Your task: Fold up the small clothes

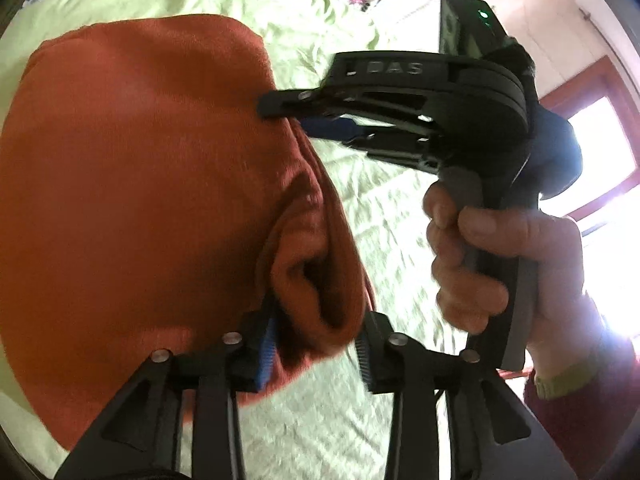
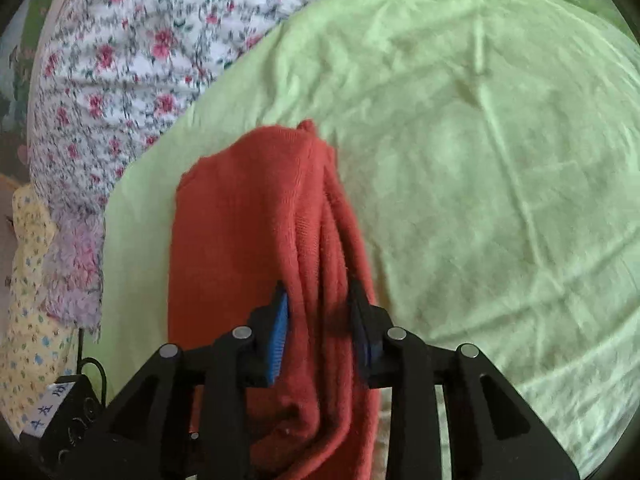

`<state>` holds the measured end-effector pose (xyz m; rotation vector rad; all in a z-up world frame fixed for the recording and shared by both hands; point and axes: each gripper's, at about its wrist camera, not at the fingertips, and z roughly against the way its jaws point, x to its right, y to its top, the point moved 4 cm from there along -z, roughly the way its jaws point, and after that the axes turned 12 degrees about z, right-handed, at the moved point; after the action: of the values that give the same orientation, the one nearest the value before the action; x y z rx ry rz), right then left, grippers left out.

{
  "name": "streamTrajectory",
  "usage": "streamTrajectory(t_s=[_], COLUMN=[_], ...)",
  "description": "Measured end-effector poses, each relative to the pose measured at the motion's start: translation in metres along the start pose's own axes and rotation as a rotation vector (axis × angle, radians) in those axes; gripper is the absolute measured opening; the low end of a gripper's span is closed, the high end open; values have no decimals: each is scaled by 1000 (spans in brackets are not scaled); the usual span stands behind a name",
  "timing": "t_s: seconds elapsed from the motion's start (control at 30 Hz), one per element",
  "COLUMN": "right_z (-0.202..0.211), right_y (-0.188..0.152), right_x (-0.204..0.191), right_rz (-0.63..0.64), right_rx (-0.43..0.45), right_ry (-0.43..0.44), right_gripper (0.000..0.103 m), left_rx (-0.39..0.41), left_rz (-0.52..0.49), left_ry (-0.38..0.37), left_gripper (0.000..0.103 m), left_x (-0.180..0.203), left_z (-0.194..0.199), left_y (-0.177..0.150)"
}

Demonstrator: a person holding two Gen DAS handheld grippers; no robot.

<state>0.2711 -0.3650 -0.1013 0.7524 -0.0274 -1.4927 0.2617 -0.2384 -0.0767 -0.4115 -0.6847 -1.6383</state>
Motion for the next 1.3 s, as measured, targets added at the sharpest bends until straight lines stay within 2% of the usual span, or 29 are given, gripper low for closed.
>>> streamTrajectory(t_s=[0.2, 0.27, 0.37, 0.43, 0.5, 0.57, 0.7, 0.73, 0.77, 0.83, 0.93, 0.97, 1.03, 1.1, 1.2, 1.3], right_z=[40, 50, 47, 37, 23, 16, 4, 2, 2, 13, 46, 52, 53, 40, 20, 13], right_y=[-11, -16, -24, -29, -31, -33, -38, -40, -41, -38, -27, -25, -25, -32, -44, -49], right_x=[-2, -9, -29, -33, -31, -26, -20, -20, -22, -27, -34, -36, -32, -16, 4, 7], right_rz=[1, 2, 42, 63, 64, 47, 4, 3, 6, 4, 12, 22, 40, 6, -64, -84], right_rx=[92, 121, 109, 81, 40, 24, 11, 2, -2, 29, 131, 143, 134, 100, 54, 60], right_ry=[-89, -45, 11, 0, -60, -77, -21, -21, -21, 7, 69, 61, 18, -19, -29, -18], right_gripper=[31, 31, 31, 31, 31, 31, 31, 26, 9, 9, 8, 8, 8, 8, 8, 9], left_rx=[21, 56, 126, 153, 160, 182, 191, 181, 178, 183, 188, 184, 166, 152, 137, 123], left_rz=[-10, 25, 105, 164, 242, 285, 328, 347, 359, 369, 339, 331, 322, 316, 305, 314], left_ry=[15, 28, 70, 101, 130, 141, 180, 189, 184, 165, 162, 165, 167, 168, 183, 187], left_gripper=[50, 55, 72, 73, 73, 73, 74, 74, 74, 74, 74, 74, 74, 74, 74, 74], left_x=[-29, -48, -84, -109, -140, -156, -189, -198, -198, -203, -195, -190, -182, -162, -158, -158], left_z=[45, 66, 94, 104, 112, 120, 116, 115, 115, 117, 117, 116, 108, 94, 86, 77], left_y=[-18, -16, -2, 6, 17, 26, 37, 40, 42, 45, 49, 46, 37, 32, 26, 27])
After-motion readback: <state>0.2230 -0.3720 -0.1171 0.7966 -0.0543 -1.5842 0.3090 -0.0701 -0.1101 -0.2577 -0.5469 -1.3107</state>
